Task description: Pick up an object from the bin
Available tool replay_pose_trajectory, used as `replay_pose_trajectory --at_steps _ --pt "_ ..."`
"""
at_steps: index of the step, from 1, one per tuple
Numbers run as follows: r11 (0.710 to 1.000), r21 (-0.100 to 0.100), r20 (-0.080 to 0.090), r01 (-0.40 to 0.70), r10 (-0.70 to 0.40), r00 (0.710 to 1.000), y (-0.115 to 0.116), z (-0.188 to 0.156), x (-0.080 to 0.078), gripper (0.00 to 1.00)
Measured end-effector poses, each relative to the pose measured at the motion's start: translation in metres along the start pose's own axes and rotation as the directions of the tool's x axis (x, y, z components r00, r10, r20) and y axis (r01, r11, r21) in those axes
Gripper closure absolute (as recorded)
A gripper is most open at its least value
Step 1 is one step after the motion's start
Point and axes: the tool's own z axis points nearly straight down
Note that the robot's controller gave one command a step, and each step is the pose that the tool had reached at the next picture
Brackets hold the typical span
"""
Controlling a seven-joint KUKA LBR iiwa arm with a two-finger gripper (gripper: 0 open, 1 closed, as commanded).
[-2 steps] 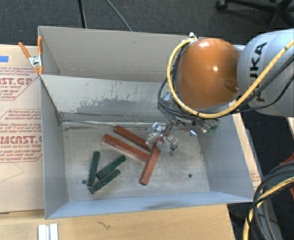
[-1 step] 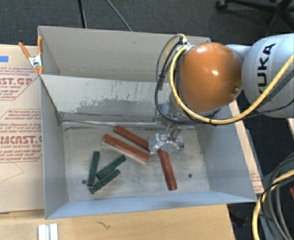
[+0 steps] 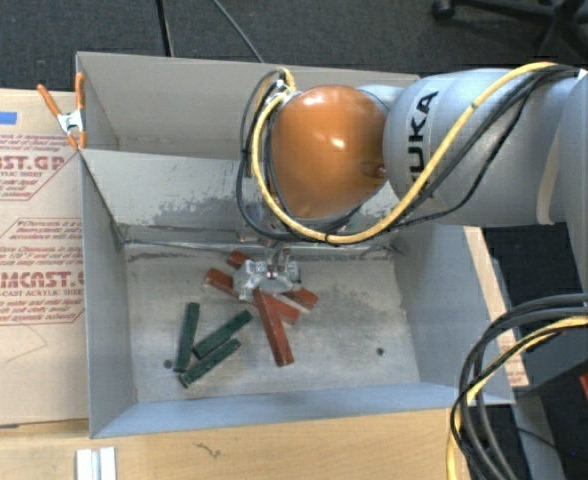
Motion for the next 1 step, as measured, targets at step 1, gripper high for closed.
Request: replay_pose_trajectory --at_steps 1 --pt "1.0 0.003 -0.001 0.0 0.0 1.0 0.0049 -0.0204 -0.036 1.0"
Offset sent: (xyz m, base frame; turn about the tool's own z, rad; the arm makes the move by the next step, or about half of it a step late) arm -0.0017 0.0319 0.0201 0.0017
